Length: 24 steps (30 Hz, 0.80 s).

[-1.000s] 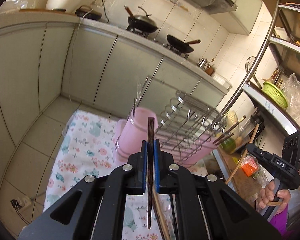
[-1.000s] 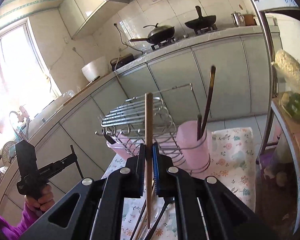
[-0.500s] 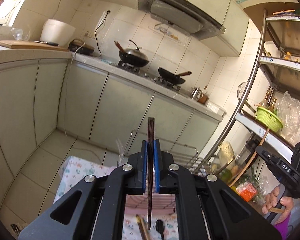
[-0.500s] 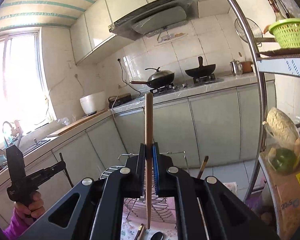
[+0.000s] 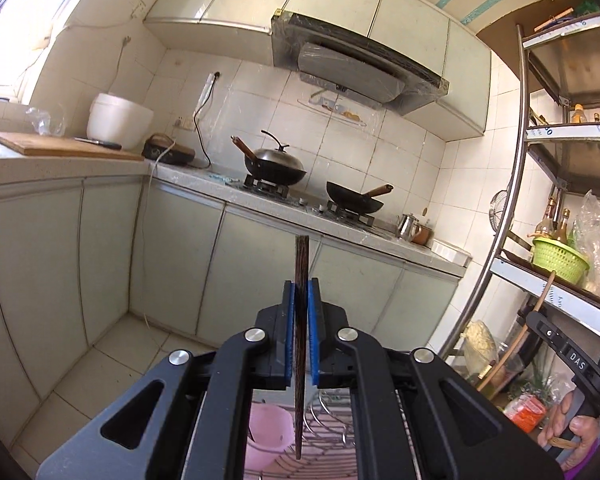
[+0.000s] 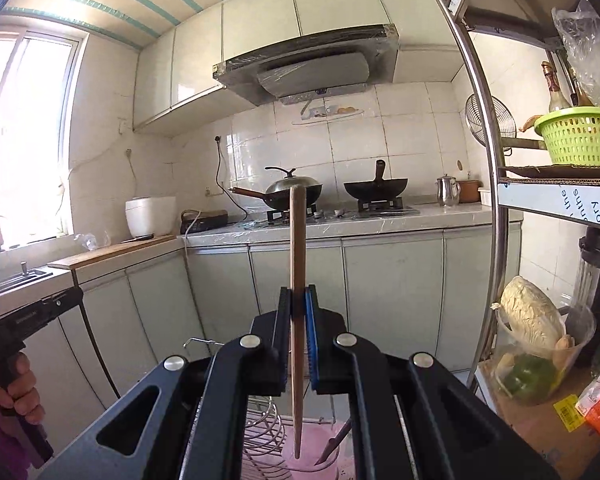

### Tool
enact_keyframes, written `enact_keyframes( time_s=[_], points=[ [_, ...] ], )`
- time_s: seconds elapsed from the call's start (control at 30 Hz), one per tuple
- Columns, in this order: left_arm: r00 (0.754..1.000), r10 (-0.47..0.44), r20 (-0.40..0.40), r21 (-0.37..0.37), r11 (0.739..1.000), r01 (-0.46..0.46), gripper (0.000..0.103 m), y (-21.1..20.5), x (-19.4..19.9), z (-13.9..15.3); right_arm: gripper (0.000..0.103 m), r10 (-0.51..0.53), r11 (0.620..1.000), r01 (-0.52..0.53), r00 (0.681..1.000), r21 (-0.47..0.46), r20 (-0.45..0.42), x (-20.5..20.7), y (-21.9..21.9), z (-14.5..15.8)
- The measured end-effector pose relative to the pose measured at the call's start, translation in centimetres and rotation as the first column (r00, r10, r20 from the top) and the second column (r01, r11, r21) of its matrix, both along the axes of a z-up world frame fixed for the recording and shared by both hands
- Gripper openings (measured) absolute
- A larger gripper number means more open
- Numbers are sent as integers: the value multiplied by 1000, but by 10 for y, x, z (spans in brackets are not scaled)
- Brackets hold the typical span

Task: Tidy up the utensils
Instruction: 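Lift both chopsticks up and carry them over the pink cups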

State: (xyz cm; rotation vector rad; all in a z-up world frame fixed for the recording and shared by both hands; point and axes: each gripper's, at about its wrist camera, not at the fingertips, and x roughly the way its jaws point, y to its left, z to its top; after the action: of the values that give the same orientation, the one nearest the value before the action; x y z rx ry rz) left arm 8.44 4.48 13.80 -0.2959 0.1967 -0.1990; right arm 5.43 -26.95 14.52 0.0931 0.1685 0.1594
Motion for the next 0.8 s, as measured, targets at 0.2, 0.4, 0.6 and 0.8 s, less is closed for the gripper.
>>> enact_keyframes(
  time_s=[0.2, 0.4, 0.6, 0.8],
  points=[
    [998, 50, 38, 52, 997, -52, 5, -8, 13, -9, 7, -22, 1000, 22, 1000, -4, -5, 13, -1, -13],
    [996, 70, 51, 90, 993, -75, 5, -13, 25, -27, 7, -29, 999, 29, 1000, -45, 3, 18, 9, -21],
    [997, 72, 23, 121, 990, -74, 5, -17, 33, -56, 7, -16, 998, 15, 1000, -58, -18, 21, 21, -38],
    [998, 47, -28, 116, 992, -43, 5, -14, 28, -81, 7, -10, 998, 8, 999, -60, -41, 13, 28, -59]
  ],
)
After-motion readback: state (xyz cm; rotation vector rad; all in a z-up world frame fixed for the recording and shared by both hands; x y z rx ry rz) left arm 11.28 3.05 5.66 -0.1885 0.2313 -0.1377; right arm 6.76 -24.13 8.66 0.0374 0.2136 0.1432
